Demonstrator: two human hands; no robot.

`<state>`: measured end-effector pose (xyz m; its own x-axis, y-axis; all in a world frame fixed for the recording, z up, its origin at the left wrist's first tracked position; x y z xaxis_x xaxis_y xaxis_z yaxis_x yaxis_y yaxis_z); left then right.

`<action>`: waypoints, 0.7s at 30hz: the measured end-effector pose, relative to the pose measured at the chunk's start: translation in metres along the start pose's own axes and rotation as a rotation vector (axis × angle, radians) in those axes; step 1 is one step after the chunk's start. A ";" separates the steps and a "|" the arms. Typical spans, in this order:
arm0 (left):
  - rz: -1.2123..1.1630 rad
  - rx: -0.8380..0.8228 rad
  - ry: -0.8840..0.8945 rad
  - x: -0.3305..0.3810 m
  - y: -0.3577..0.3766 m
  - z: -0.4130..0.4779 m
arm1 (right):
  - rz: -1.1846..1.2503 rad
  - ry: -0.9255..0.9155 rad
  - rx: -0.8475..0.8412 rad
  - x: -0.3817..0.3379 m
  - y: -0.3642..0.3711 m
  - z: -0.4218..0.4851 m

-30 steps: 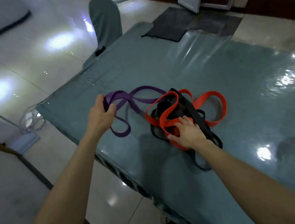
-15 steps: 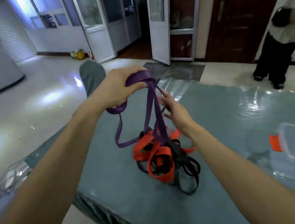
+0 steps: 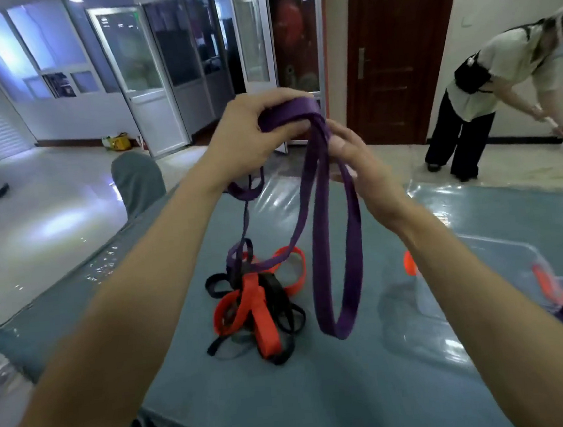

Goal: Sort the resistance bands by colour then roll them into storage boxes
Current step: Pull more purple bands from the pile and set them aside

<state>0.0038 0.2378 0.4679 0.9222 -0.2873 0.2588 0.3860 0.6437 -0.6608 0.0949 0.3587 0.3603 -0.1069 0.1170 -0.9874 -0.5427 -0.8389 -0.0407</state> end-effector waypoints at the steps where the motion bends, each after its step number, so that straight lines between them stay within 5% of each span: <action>1: -0.006 -0.033 -0.018 0.007 0.019 -0.001 | -0.128 -0.016 0.033 0.006 -0.009 -0.010; 8: -0.036 -0.302 -0.197 0.021 0.145 -0.062 | -0.335 0.164 0.172 0.110 -0.088 -0.085; 15: 0.006 -0.450 -0.618 -0.060 0.207 -0.227 | -0.395 0.577 0.274 0.217 -0.170 -0.143; 21: 0.074 -0.609 -0.754 -0.087 0.244 -0.327 | -0.468 0.809 0.093 0.326 -0.143 -0.171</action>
<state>0.0104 0.1879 0.0533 0.7982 0.4054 0.4455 0.4443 0.1033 -0.8899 0.2808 0.4261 0.0179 0.7316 -0.0022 -0.6817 -0.4521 -0.7500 -0.4828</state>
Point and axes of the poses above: each hand's wrist, its own z-axis towards the middle knuckle, its own y-axis out of the palm, x = y × z, the point moved 10 cm from there along z, towards the middle knuckle, and after that the axes turned 13 degrees about y, right-handed, at the moved point
